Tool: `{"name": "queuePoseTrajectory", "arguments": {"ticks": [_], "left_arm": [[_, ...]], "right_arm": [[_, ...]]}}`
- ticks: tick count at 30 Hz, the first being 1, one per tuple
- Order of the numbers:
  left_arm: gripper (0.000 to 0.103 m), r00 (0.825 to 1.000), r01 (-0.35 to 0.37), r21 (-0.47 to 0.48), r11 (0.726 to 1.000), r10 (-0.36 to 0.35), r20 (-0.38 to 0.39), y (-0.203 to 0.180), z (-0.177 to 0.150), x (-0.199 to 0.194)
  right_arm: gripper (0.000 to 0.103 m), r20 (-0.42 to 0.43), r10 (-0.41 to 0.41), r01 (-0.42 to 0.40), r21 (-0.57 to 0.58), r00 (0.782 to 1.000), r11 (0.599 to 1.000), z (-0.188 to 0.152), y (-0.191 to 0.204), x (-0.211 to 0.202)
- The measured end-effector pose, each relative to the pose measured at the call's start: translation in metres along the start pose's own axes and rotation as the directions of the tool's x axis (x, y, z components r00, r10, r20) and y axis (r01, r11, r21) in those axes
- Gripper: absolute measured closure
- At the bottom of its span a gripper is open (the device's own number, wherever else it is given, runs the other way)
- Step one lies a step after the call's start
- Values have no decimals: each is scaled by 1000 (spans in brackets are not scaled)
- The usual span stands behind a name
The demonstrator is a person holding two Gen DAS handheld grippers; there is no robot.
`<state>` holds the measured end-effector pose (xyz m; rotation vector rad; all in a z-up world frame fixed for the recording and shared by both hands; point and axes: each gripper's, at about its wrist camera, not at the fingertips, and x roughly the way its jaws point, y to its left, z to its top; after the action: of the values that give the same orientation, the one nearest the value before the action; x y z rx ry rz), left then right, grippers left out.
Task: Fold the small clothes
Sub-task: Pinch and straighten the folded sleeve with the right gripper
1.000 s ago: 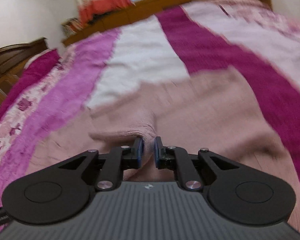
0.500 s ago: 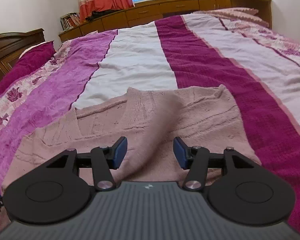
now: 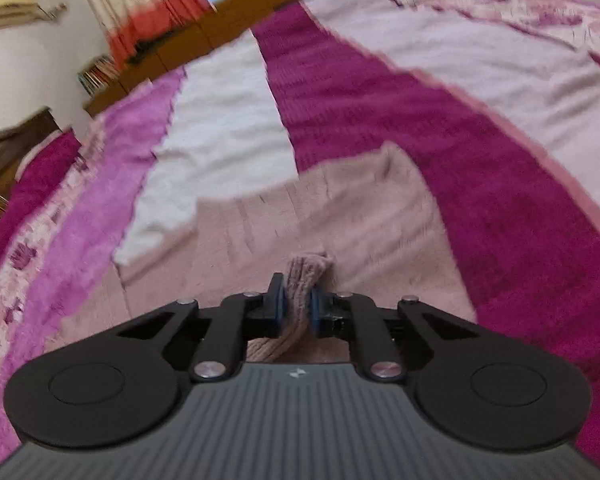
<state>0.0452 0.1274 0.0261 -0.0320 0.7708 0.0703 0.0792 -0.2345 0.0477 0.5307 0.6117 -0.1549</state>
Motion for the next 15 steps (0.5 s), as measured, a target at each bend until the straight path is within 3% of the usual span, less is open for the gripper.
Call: {"name": "queuePoseTrajectory", "arguments": {"ticks": [2,5,10,13,15], "left_arm": [[52,1000,0,0,1000,0,0,0,0,0],[52,1000,-3,4,1000,3,0,-1,0,0],[52,1000,-5,8,1000,5,0,-1,0,0],[51,1000,-5,9,1000,5,-4,0,0,0],[51,1000,-7,9,1000,7,-9,-1,1,0]], "right_arm": [[90,86,20,-17,-33,996,999,-2,3,-19],[90,157,-8,23,-95,988,995,-12,5,-35],[89,38,-83,85,-52,996,995,-29,-20,-6],[88,59,-77,82,-72,995,994,-36,-22,-4],[81,60,-94,100,-96,994,990,-35,-17,-8]]}}
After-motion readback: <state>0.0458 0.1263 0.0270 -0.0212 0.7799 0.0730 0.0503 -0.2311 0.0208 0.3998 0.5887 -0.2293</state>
